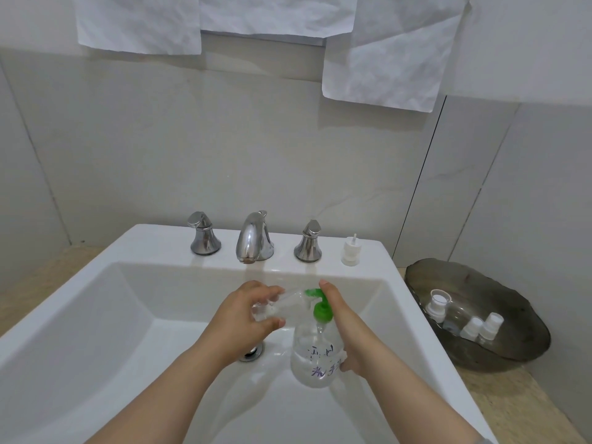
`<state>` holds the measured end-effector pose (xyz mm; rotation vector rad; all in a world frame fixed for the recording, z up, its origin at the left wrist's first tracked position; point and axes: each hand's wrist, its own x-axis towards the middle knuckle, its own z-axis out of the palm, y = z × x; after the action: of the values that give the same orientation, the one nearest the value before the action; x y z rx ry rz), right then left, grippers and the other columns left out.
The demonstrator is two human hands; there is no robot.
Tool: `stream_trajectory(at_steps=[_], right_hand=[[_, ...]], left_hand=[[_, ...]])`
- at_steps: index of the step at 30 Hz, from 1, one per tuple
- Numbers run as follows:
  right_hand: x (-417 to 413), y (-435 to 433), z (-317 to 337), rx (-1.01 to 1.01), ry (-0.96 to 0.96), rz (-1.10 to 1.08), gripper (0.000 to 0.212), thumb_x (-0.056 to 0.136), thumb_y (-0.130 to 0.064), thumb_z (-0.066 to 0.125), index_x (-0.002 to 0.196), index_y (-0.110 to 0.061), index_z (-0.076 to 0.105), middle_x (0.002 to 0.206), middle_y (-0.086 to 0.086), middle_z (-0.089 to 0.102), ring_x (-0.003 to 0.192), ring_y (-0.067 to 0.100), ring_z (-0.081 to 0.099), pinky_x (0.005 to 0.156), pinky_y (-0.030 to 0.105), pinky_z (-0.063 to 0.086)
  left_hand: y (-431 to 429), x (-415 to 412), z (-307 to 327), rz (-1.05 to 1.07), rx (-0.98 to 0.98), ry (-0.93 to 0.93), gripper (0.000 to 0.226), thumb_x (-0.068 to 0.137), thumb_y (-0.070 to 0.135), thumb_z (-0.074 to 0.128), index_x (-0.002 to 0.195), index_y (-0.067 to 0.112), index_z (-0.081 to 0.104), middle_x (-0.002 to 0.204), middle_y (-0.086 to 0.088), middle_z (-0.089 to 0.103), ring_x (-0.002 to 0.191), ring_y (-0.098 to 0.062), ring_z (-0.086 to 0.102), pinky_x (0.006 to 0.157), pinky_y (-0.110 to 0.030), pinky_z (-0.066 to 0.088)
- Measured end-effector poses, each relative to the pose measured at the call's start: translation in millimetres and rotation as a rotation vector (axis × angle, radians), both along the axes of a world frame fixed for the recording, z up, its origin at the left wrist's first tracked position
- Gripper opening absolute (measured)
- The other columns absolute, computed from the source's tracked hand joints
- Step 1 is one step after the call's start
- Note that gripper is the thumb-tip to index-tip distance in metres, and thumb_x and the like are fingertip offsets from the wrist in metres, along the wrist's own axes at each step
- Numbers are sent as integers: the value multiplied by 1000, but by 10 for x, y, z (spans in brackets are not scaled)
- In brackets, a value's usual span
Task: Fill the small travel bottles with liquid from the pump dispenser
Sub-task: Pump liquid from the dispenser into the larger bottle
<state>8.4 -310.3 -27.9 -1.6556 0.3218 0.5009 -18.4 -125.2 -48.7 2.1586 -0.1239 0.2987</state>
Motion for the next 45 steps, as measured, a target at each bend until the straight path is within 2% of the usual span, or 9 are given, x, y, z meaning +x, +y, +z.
stream_trajectory(at_steps=[9,13,21,26,29,34,36,40,45], right_hand=[[-3,-16,6,-42,-27,-7,54,89,-63,48,123,-21,50,114,2,43,132,29,39,107,42,28],[-27,-1,17,-75,-44,-1,44,91,-61,47,106,-20,49,109,3,46,104,23,43,90,36,29],[-38,-9,-21,-132,-75,-6,49,87,-68,44,105,-23,48,110,3,47,102,23,43,87,34,28],[29,-23,-19,-54,-45,48,49,86,-72,41,112,-31,48,115,-3,46,128,26,41,106,42,27],[67,-43,-4,-80,-60,48,43,90,-67,40,108,-29,49,111,-1,46,114,22,42,107,41,27],[123,-63,-25,-104,-57,35,39,90,-65,43,102,-28,48,105,-1,47,108,20,41,106,42,28],[96,-62,-18,-56,-18,42,43,89,-65,45,106,-26,52,98,-4,52,99,18,46,99,40,33],[39,-42,-27,10,60,64,69,75,-75,53,124,-26,56,123,1,58,109,25,52,92,40,37],[-18,-35,9,45,30,49,58,81,-71,51,118,-27,55,104,0,58,85,18,53,81,35,36]], left_hand=[[4,-4,-36,-6,54,38,44,76,21,76,116,32,63,102,14,57,97,0,55,78,-6,37],[4,-2,-52,-7,70,57,45,76,21,76,118,32,62,103,15,57,97,-1,55,80,-7,36],[3,-5,-59,-14,43,52,44,76,20,76,116,33,63,102,15,57,97,1,55,78,-3,35],[17,8,-14,-13,-8,7,41,75,17,77,110,34,65,101,13,58,96,1,55,77,-1,36],[9,13,5,-17,-10,-2,42,75,16,77,110,35,64,101,12,58,96,0,56,78,0,36],[7,13,14,-13,-12,-13,42,74,15,77,109,35,64,102,11,58,95,0,56,79,-1,35],[9,12,14,-11,-9,-13,43,74,15,77,110,34,65,102,10,58,95,0,56,78,0,35],[7,3,13,-12,-12,-13,42,74,15,77,109,34,65,102,9,58,95,-3,56,82,-7,38],[8,-3,1,-17,12,-3,42,75,16,77,111,33,65,101,10,57,97,-2,56,80,-1,35]])
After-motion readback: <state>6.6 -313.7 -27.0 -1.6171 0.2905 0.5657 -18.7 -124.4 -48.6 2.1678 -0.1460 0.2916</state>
